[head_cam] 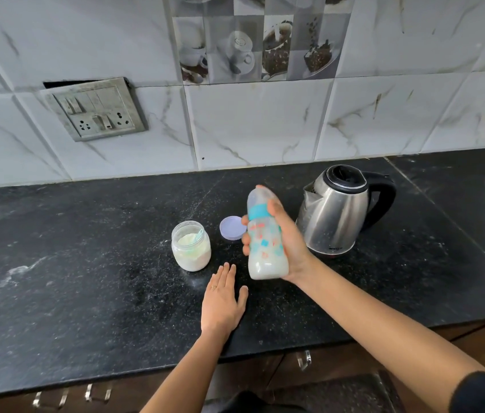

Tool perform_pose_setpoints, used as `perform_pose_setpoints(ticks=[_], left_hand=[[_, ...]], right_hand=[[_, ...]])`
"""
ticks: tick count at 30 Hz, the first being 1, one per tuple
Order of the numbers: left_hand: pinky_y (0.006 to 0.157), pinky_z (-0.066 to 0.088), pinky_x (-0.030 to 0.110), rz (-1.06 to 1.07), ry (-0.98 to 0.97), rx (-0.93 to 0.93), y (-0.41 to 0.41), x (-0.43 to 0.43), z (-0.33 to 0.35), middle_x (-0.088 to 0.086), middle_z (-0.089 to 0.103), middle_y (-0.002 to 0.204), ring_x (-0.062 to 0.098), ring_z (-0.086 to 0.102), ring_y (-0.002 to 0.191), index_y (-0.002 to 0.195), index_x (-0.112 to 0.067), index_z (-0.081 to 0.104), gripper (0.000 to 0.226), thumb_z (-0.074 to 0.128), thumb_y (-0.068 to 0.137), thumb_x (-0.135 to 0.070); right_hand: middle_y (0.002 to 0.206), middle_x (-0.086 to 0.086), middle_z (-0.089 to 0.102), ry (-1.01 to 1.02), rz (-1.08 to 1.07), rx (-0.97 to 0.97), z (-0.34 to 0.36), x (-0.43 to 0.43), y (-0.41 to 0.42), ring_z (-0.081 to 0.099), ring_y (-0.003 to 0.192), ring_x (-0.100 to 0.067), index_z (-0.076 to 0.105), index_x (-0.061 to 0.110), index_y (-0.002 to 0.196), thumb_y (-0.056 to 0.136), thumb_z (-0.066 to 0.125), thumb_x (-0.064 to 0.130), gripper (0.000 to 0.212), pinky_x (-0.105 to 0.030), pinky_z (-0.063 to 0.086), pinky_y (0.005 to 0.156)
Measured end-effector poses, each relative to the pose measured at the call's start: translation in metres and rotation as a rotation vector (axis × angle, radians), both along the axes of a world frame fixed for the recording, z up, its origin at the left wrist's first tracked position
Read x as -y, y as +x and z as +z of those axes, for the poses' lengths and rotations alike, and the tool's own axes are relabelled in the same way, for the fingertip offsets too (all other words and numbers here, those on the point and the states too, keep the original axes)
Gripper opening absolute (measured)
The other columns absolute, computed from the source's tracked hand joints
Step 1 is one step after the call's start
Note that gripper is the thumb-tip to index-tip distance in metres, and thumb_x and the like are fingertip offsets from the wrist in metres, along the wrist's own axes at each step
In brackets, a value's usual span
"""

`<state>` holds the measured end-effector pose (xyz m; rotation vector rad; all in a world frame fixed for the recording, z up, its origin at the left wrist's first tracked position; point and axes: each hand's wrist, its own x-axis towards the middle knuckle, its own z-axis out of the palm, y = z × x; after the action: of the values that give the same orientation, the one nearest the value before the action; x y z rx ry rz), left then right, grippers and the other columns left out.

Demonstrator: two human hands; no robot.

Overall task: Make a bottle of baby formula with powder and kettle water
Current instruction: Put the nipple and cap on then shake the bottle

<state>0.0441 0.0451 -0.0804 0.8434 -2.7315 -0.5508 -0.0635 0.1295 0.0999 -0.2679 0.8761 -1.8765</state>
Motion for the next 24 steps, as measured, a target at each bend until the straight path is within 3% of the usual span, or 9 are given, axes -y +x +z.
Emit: perform_pose_setpoints(ticks=[3, 6, 8, 9, 12, 16, 17, 20, 24], left_hand=[[0.119, 0.002, 0.025, 0.002, 0.002, -0.008, -0.001, 0.001, -0.002, 0.001, 0.018, 0.158, 0.011, 0.009, 0.146, 0.151, -0.015, 0.021, 0.061, 0.033, 0.099, -0.045], [0.119, 0.002, 0.025, 0.003, 0.005, -0.004, 0.000, 0.001, -0.003, 0.001, 0.018, 0.158, 0.011, 0.009, 0.146, 0.151, -0.016, 0.020, 0.061, 0.033, 0.098, -0.045], [0.120, 0.005, 0.027, 0.002, 0.007, -0.005, 0.000, 0.001, -0.003, 0.001, 0.019, 0.158, 0.011, 0.009, 0.146, 0.151, -0.015, 0.019, 0.062, 0.034, 0.098, -0.044], [0.120, 0.004, 0.027, 0.001, 0.005, -0.007, 0.000, 0.001, -0.003, 0.001, 0.019, 0.158, 0.011, 0.009, 0.146, 0.151, -0.015, 0.019, 0.062, 0.034, 0.098, -0.044], [0.119, 0.002, 0.025, -0.001, 0.011, -0.007, -0.001, 0.002, -0.002, 0.000, 0.016, 0.159, 0.010, 0.007, 0.146, 0.151, -0.016, 0.020, 0.061, 0.032, 0.099, -0.044], [0.120, 0.004, 0.026, 0.004, 0.000, -0.003, 0.000, 0.001, -0.002, 0.001, 0.018, 0.158, 0.011, 0.008, 0.146, 0.151, -0.014, 0.020, 0.062, 0.032, 0.099, -0.045], [0.120, 0.005, 0.027, 0.002, 0.000, 0.001, 0.000, 0.001, -0.003, 0.002, 0.018, 0.158, 0.011, 0.009, 0.146, 0.151, -0.014, 0.019, 0.062, 0.033, 0.099, -0.045], [0.120, 0.004, 0.027, 0.003, 0.000, -0.014, -0.001, 0.001, -0.002, 0.002, 0.018, 0.158, 0.012, 0.009, 0.146, 0.151, -0.013, 0.020, 0.062, 0.034, 0.099, -0.044], [0.119, 0.003, 0.026, -0.002, -0.002, -0.004, 0.000, 0.001, -0.002, 0.001, 0.017, 0.159, 0.011, 0.008, 0.146, 0.151, -0.015, 0.019, 0.061, 0.032, 0.099, -0.045]], right_hand=[[0.082, -0.007, 0.060, -0.019, -0.180, 0.143, 0.003, 0.013, -0.021, 0.061, 0.055, -0.019, 0.042, 0.019, 0.125, 0.081, 0.061, 0.044, 0.054, -0.028, 0.053, 0.052], [0.079, -0.006, 0.059, 0.006, -0.049, 0.111, -0.002, 0.007, -0.011, 0.059, 0.053, -0.018, 0.051, 0.015, 0.113, 0.088, 0.051, 0.045, 0.040, -0.026, 0.051, 0.050], [0.077, -0.005, 0.059, 0.009, 0.045, -0.002, -0.003, 0.000, 0.003, 0.057, 0.052, -0.017, 0.060, 0.026, 0.109, 0.087, 0.047, 0.045, 0.032, -0.026, 0.050, 0.050], [0.078, -0.006, 0.059, 0.008, 0.044, -0.031, -0.003, 0.000, 0.004, 0.057, 0.052, -0.018, 0.058, 0.029, 0.113, 0.087, 0.047, 0.044, 0.032, -0.027, 0.050, 0.051], [0.084, -0.007, 0.059, -0.002, -0.112, 0.108, 0.000, 0.010, -0.014, 0.060, 0.055, -0.019, 0.045, 0.017, 0.128, 0.088, 0.055, 0.045, 0.050, -0.028, 0.052, 0.051], [0.077, -0.005, 0.059, 0.011, -0.009, 0.083, 0.001, 0.006, -0.008, 0.058, 0.053, -0.016, 0.060, 0.012, 0.102, 0.087, 0.049, 0.047, 0.040, -0.025, 0.051, 0.050], [0.076, -0.005, 0.059, 0.017, 0.039, 0.032, 0.000, 0.003, -0.001, 0.058, 0.052, -0.016, 0.062, 0.016, 0.106, 0.086, 0.048, 0.048, 0.040, -0.025, 0.051, 0.050], [0.082, -0.007, 0.060, -0.017, 0.000, 0.022, 0.000, 0.006, -0.002, 0.059, 0.055, -0.019, 0.043, 0.024, 0.128, 0.085, 0.053, 0.046, 0.049, -0.027, 0.052, 0.051], [0.082, -0.006, 0.059, -0.016, -0.097, 0.170, -0.001, 0.010, -0.014, 0.060, 0.054, -0.017, 0.053, 0.010, 0.106, 0.088, 0.052, 0.046, 0.040, -0.025, 0.052, 0.050]])
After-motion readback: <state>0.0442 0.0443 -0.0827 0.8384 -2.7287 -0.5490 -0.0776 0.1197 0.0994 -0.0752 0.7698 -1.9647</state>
